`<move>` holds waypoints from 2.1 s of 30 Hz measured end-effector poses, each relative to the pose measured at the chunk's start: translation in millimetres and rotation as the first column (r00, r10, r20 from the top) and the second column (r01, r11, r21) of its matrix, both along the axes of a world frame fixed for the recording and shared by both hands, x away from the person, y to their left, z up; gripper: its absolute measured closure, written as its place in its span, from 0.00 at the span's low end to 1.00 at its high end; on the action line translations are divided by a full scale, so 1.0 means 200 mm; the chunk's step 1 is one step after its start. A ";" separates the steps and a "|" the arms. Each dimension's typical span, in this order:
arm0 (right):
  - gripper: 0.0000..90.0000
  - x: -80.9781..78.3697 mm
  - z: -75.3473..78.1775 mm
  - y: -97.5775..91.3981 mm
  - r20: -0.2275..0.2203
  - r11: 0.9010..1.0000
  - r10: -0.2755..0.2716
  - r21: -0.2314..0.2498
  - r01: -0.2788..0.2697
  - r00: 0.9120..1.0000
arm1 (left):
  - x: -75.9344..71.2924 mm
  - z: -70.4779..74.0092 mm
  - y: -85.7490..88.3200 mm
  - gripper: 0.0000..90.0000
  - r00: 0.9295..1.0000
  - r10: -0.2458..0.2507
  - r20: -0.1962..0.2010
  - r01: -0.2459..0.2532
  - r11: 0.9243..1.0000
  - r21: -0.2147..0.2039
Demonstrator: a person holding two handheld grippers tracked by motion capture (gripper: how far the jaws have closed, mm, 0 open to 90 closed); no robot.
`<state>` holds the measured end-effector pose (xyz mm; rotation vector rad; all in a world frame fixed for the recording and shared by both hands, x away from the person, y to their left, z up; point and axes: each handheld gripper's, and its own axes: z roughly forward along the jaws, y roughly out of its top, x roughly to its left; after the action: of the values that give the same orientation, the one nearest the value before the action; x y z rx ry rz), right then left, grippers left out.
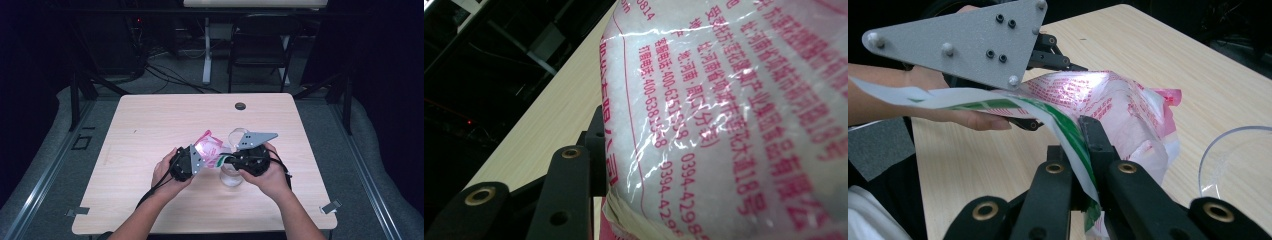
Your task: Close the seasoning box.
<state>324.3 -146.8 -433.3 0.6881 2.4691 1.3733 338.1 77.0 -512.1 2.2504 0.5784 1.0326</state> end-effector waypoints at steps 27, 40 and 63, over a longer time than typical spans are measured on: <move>1.00 0.04 -0.02 -0.06 -0.094 0.997 0.001 0.073 0.006 0.996 | -0.02 0.03 -0.04 0.66 0.986 0.005 0.168 -0.024 0.993 0.112; 1.00 0.05 -0.06 -0.07 -0.108 0.999 -0.010 0.050 0.015 0.994 | -0.02 0.03 -0.04 0.66 0.971 -0.006 0.238 -0.041 0.980 0.194; 1.00 0.06 -0.08 -0.08 -0.120 0.999 -0.012 0.039 0.017 0.993 | -0.04 0.04 -0.05 0.67 0.951 -0.022 0.310 -0.062 0.964 0.258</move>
<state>336.2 -161.9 -449.1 0.8190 2.5286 1.4187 330.7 66.7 -504.8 2.2400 0.3438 1.5174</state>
